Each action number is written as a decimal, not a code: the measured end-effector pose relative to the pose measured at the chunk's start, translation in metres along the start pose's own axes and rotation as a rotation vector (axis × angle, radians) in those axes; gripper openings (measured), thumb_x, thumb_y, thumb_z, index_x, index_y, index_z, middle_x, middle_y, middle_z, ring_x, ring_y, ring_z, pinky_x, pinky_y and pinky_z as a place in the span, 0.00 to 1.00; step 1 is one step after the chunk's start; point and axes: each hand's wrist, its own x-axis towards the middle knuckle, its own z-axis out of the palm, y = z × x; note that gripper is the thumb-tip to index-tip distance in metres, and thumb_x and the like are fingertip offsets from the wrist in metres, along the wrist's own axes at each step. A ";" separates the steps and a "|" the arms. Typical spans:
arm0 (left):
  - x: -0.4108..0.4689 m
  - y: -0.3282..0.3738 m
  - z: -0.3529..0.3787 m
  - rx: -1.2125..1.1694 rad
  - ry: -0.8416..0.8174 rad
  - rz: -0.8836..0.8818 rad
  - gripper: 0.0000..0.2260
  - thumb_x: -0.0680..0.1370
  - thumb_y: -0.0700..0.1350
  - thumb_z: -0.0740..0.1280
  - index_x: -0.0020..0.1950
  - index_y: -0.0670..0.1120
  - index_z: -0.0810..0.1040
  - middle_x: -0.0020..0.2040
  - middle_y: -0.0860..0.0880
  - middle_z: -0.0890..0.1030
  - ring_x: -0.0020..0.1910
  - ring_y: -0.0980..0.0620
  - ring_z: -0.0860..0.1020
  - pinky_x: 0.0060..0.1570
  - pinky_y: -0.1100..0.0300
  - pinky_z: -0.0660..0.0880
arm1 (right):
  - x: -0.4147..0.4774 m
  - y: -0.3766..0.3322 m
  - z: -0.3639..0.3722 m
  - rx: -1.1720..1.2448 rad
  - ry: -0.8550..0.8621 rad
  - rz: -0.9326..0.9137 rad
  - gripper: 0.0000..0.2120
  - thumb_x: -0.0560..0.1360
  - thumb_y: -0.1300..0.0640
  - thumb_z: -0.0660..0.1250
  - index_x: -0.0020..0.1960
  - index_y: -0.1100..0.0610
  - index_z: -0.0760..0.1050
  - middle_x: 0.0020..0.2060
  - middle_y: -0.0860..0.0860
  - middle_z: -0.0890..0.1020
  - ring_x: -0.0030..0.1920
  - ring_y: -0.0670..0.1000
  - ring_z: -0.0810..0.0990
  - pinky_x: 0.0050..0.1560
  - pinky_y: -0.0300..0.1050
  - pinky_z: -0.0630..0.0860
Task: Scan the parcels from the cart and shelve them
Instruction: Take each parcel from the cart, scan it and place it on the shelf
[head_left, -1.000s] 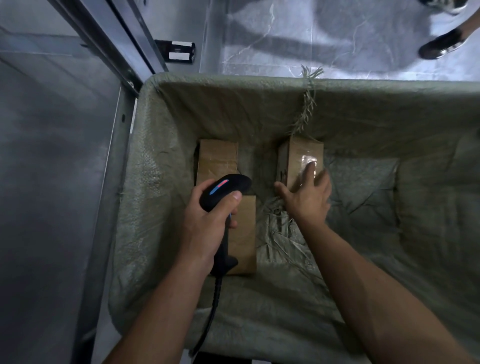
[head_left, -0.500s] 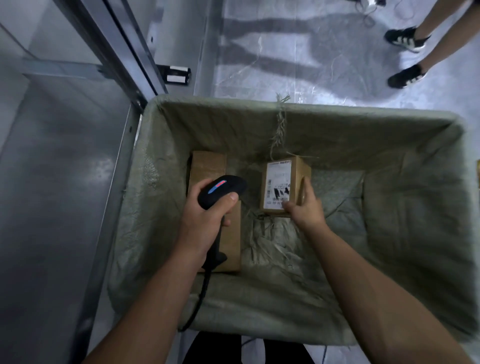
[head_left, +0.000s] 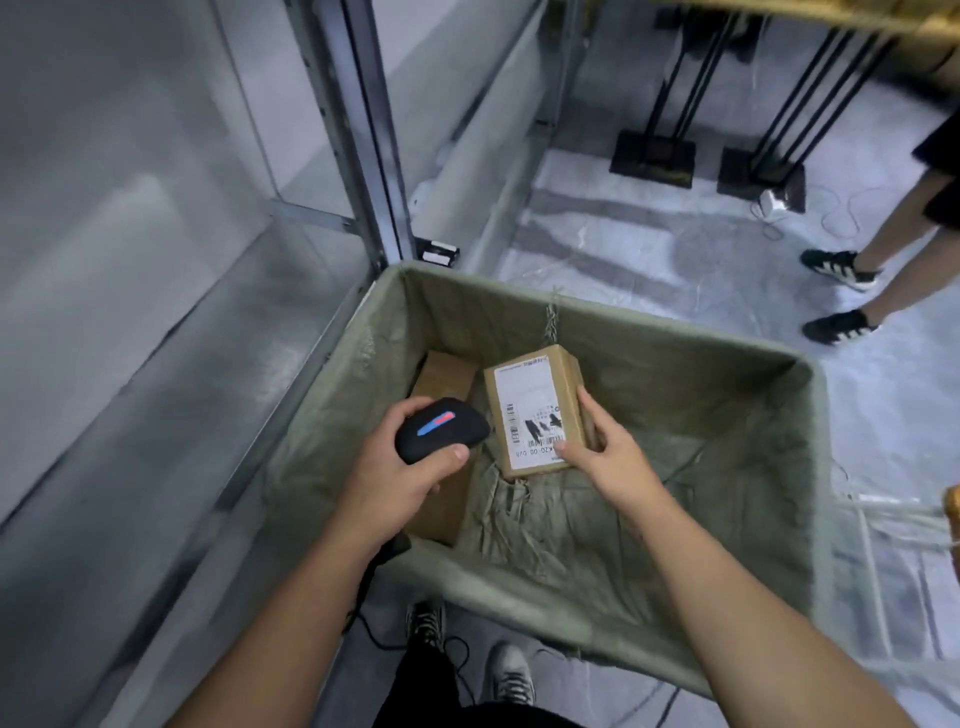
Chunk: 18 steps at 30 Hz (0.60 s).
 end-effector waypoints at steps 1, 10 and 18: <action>-0.009 0.001 -0.001 0.014 0.009 0.018 0.27 0.64 0.51 0.79 0.61 0.57 0.76 0.51 0.53 0.83 0.37 0.58 0.80 0.41 0.57 0.80 | -0.003 -0.012 -0.007 -0.047 -0.035 -0.025 0.37 0.59 0.37 0.76 0.61 0.15 0.63 0.71 0.49 0.73 0.68 0.49 0.75 0.72 0.56 0.70; -0.070 0.010 -0.019 0.142 0.031 0.155 0.25 0.63 0.51 0.77 0.58 0.62 0.75 0.50 0.62 0.83 0.48 0.66 0.81 0.49 0.71 0.74 | -0.016 -0.112 -0.030 -0.442 -0.254 -0.332 0.38 0.67 0.43 0.77 0.70 0.25 0.63 0.71 0.51 0.71 0.70 0.52 0.71 0.73 0.50 0.66; -0.112 0.010 -0.054 0.197 0.128 0.185 0.28 0.60 0.60 0.75 0.59 0.66 0.73 0.52 0.68 0.81 0.51 0.64 0.81 0.49 0.70 0.75 | -0.036 -0.154 -0.001 -0.605 -0.326 -0.430 0.39 0.73 0.46 0.74 0.76 0.30 0.57 0.71 0.51 0.70 0.68 0.53 0.71 0.71 0.55 0.67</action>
